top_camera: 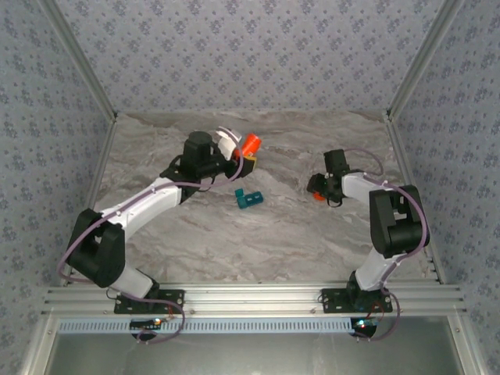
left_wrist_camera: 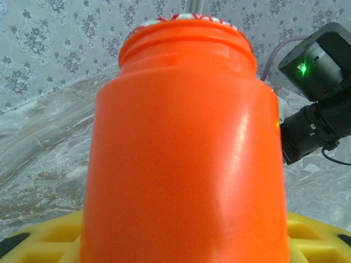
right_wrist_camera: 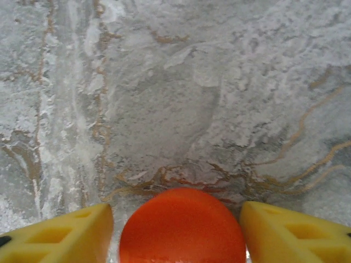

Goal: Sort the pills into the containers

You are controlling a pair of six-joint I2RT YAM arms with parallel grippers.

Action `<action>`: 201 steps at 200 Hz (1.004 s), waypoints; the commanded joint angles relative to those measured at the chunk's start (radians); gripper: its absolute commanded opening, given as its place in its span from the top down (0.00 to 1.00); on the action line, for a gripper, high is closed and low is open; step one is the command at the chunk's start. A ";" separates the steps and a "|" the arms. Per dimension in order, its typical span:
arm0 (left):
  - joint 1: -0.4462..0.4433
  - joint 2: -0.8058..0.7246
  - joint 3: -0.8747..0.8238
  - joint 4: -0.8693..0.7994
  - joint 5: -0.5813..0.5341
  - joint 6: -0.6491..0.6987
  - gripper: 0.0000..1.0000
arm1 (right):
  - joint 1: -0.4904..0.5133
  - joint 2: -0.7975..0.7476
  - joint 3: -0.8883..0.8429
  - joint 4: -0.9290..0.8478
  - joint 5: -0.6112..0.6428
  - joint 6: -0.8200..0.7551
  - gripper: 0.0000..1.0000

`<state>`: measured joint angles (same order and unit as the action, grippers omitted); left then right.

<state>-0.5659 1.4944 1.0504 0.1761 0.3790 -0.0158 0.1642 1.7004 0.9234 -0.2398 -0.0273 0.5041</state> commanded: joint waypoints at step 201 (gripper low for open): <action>-0.009 -0.176 -0.081 -0.130 -0.088 0.089 1.00 | 0.059 -0.329 0.128 -0.294 0.538 -0.047 0.00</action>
<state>-0.5697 1.3769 0.9886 0.0940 0.3073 0.0448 0.2188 1.4395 1.1046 -0.5415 0.4820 0.4625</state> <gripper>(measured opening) 0.533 0.995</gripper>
